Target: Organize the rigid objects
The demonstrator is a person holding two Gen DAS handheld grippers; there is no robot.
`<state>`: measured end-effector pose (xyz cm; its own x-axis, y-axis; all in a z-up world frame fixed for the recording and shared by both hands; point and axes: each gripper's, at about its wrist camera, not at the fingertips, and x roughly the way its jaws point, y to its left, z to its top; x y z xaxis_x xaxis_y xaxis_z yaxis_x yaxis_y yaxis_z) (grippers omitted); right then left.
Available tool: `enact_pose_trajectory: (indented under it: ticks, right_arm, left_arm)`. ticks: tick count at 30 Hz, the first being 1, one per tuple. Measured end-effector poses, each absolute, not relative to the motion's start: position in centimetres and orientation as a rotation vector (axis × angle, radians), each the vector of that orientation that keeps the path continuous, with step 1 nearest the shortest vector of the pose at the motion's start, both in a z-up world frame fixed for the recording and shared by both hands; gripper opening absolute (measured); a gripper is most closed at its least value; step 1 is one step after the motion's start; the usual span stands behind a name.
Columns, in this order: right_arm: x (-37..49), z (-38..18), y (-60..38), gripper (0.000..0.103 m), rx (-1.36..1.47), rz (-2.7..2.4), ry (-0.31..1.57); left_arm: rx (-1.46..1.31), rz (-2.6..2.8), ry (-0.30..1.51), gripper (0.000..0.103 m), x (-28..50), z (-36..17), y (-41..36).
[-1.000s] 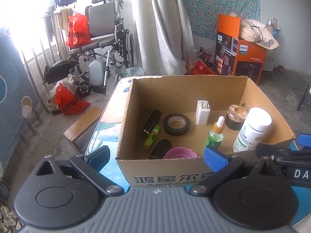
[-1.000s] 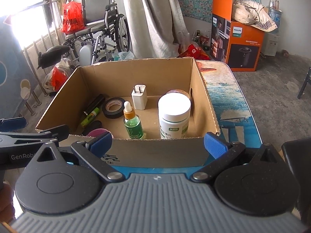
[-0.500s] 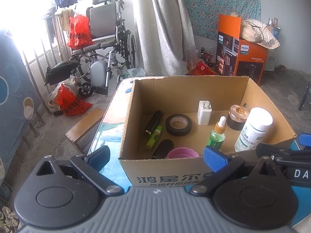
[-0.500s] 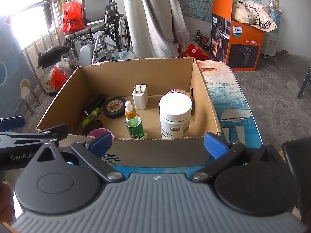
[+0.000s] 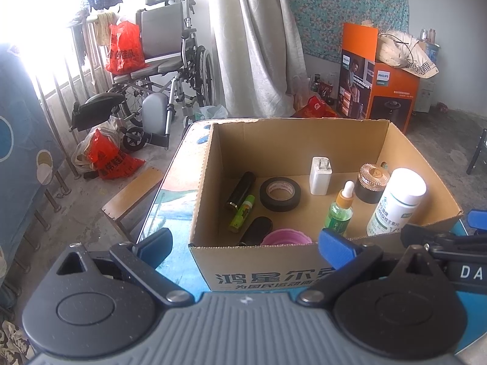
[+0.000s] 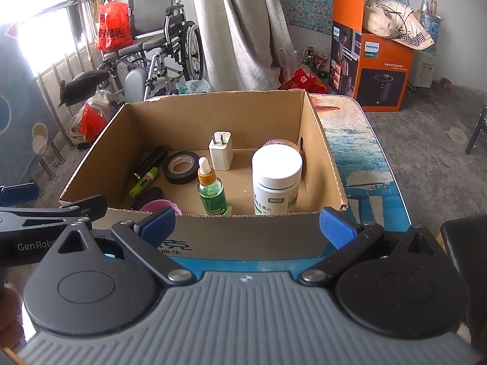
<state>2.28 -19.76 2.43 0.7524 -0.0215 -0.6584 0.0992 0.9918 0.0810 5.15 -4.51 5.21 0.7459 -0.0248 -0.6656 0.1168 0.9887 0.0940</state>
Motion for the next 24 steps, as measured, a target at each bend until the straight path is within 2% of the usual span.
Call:
enact_pose_trajectory:
  ticks: [24]
  right_arm:
    - [2.27, 2.53, -19.75, 0.102, 0.113, -0.067, 0.718]
  left_arm:
    - [0.129, -0.073, 0.726, 0.102, 4.81, 5.21, -4.58]
